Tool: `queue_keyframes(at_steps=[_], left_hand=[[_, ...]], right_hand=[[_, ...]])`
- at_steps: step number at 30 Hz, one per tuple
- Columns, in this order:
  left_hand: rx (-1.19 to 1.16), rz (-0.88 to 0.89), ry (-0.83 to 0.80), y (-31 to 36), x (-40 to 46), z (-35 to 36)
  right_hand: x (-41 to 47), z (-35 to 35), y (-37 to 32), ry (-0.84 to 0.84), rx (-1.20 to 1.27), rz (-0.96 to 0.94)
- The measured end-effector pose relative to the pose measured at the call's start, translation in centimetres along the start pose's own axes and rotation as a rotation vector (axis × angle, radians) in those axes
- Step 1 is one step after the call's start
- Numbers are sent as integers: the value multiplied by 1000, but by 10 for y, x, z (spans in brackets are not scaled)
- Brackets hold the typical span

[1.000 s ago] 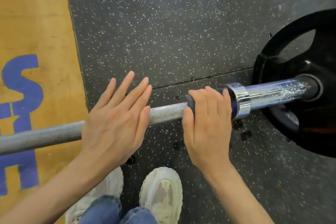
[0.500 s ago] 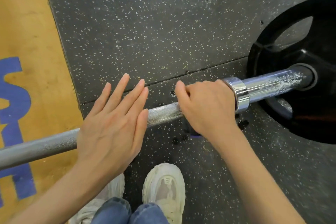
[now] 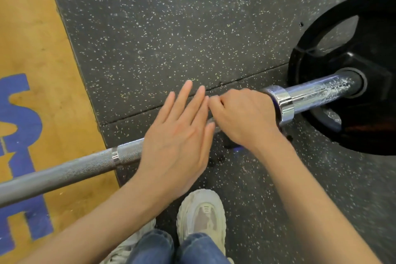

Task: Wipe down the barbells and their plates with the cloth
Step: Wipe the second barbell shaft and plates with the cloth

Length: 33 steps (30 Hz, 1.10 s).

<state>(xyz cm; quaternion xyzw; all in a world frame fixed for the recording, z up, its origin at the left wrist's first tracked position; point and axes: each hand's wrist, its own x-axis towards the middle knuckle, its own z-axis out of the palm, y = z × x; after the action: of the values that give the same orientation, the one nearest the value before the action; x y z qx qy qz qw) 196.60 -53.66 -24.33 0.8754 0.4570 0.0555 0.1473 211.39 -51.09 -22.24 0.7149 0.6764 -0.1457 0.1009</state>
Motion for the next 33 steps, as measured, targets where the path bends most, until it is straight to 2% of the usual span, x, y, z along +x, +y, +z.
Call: queue_keyframes(at_steps=[1,2,4,6,8,13,15,22,26,29,33], left_hand=[[3,10,-5,2,1,3],[10,19,-2,1,2,6],[17,33,15,-2,0,9],[8,38,26,-3,-1,8],[0,43,32,-1,1,7],[-28,22,3,-3,0,6],[-39,20,2,-3,0,5],[29,-18,36,-1,3,8],[38,-60,67,1,4,8],[58,-56,93,3,4,8],[79,-71,90,5,5,10]], right_hand=[[2,0,3,-23,1,-19],[-4,4,5,34,23,-50],[-34,28,5,336,227,-47],[-63,56,4,503,296,-9],[-60,59,6,490,280,7],[-25,20,9,205,174,4],[-28,23,10,185,147,3],[-27,36,21,411,256,-137],[-28,51,22,606,393,-189],[-32,55,22,686,569,-222],[-44,46,31,692,997,-254]])
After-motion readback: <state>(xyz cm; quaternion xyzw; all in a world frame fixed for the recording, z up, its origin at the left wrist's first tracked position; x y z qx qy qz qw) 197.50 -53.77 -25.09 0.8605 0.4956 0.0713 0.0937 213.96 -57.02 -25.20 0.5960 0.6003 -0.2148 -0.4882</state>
